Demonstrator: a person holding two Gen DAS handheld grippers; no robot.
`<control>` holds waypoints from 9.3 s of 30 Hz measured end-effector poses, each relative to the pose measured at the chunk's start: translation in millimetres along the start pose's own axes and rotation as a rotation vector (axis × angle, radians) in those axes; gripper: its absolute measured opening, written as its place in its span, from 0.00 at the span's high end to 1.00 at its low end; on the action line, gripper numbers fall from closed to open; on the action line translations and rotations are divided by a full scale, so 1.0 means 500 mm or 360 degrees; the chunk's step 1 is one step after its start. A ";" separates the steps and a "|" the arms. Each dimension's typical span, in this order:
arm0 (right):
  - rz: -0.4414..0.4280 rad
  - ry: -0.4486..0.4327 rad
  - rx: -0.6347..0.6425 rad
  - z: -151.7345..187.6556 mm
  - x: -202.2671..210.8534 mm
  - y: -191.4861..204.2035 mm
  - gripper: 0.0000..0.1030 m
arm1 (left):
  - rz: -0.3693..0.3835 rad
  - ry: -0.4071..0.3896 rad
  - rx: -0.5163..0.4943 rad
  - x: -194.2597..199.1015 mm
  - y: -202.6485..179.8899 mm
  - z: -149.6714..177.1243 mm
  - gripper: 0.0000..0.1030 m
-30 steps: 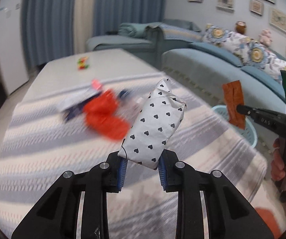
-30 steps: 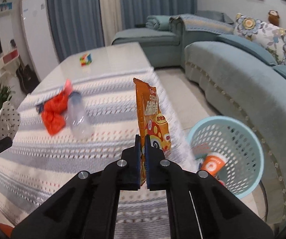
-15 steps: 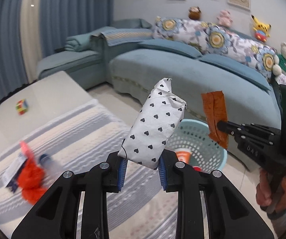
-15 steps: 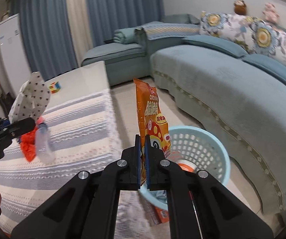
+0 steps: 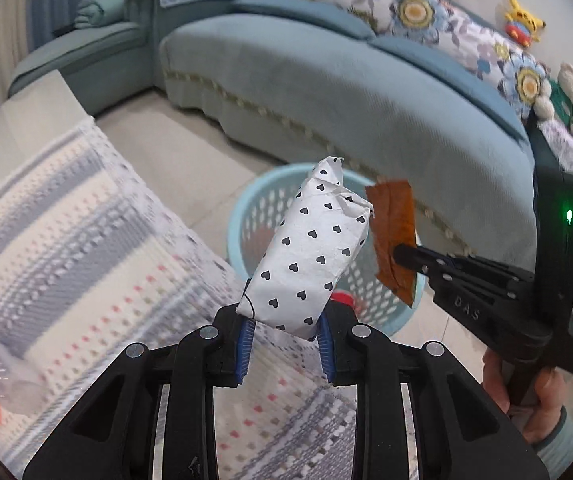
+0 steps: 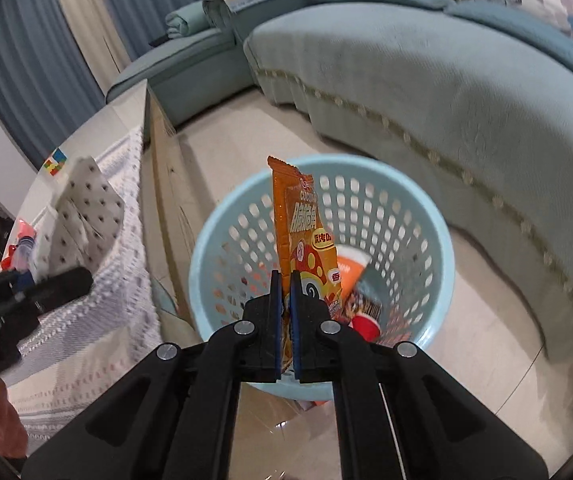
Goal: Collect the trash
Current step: 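Carry the snack bag and mask over the basket and open both tools, then move both tools back over the bottle and milk box on the table, then grasp the clear bottle with the right tool while the left tool grasps the milk box, then carry the bottle and milk box over the basket and open both tools, then grasp the red plastic bags with the right tool while the left tool grasps the pink packet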
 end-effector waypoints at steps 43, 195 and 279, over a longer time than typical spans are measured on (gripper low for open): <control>-0.0250 -0.0314 0.0460 -0.035 0.154 0.346 0.32 | -0.0309 -0.0711 0.0455 0.431 0.274 0.105 0.10; 0.0045 -0.0012 0.0098 -0.024 0.035 0.021 0.56 | 0.0014 -0.0245 0.0059 0.076 -0.033 -0.071 0.38; -0.0734 -0.0062 0.0736 0.004 -0.152 0.719 0.98 | -0.0671 -0.0310 0.0991 0.123 0.765 0.044 0.62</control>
Point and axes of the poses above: each gripper's, at about its wrist camera, not at the fingertips, and x roughly against the way its jaws point, y to its left, z to its underside, the point moved 3 cm from there along -x, roughly the way its jaws point
